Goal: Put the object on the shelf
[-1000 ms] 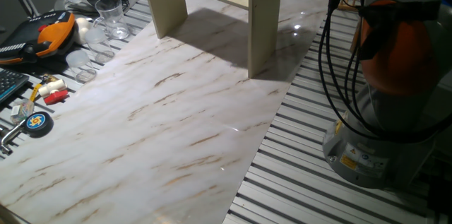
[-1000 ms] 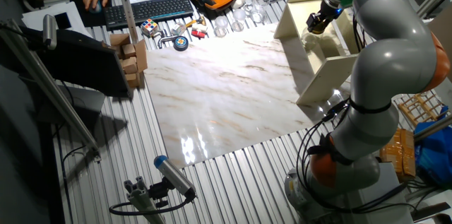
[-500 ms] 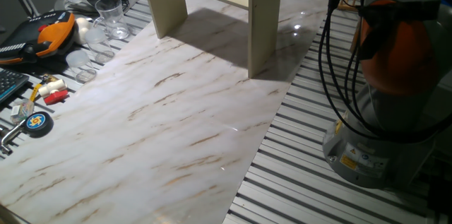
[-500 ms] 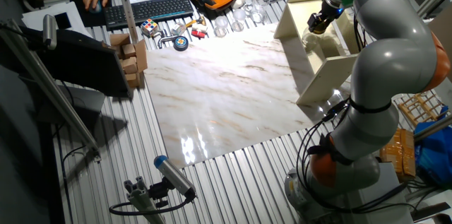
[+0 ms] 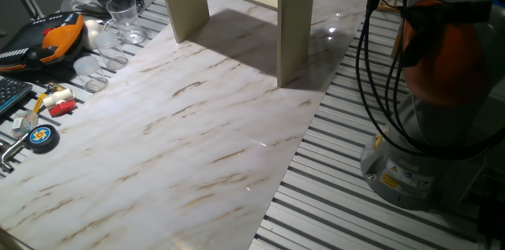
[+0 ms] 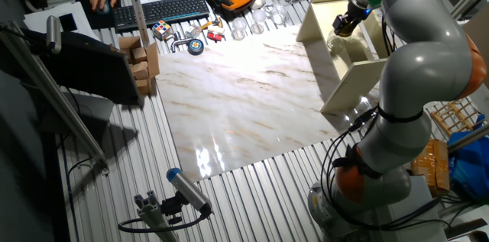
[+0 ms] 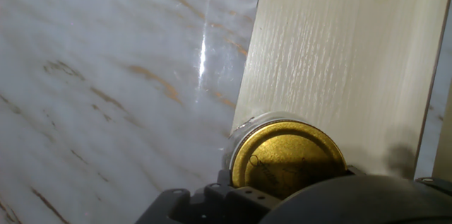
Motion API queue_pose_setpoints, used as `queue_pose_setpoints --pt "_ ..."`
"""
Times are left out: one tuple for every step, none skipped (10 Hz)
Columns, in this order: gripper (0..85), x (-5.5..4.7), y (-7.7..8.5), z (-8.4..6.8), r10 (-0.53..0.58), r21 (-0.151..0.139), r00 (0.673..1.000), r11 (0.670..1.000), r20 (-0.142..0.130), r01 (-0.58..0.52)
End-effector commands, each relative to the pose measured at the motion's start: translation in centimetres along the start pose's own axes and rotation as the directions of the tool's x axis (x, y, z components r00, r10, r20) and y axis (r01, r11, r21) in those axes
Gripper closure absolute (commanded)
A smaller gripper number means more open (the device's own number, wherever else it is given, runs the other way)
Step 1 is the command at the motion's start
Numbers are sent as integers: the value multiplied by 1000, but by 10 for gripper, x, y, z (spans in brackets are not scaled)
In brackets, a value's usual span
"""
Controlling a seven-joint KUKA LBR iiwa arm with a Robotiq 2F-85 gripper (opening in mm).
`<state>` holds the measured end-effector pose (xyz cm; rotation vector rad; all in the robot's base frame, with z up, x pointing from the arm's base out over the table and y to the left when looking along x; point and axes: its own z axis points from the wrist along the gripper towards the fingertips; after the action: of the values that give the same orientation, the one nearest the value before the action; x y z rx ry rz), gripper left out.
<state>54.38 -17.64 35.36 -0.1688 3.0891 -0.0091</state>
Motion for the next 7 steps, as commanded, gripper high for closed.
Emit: queue_pose_setpoints --pt "850 0 0 0 3 0 1000 1000 4 -3" --pt "680 0 0 1 7 1 1000 1000 12 -7" --pt "680 0 -1 1 7 1 1000 1000 14 -7" --pt "680 0 -1 2 9 0 1000 1000 17 -9" --pt "680 0 -1 2 11 -3 1000 1000 20 -11" --pt "510 0 -1 2 11 -3 1000 1000 22 -11" --pt "510 0 -2 3 11 -4 1000 1000 22 -11"
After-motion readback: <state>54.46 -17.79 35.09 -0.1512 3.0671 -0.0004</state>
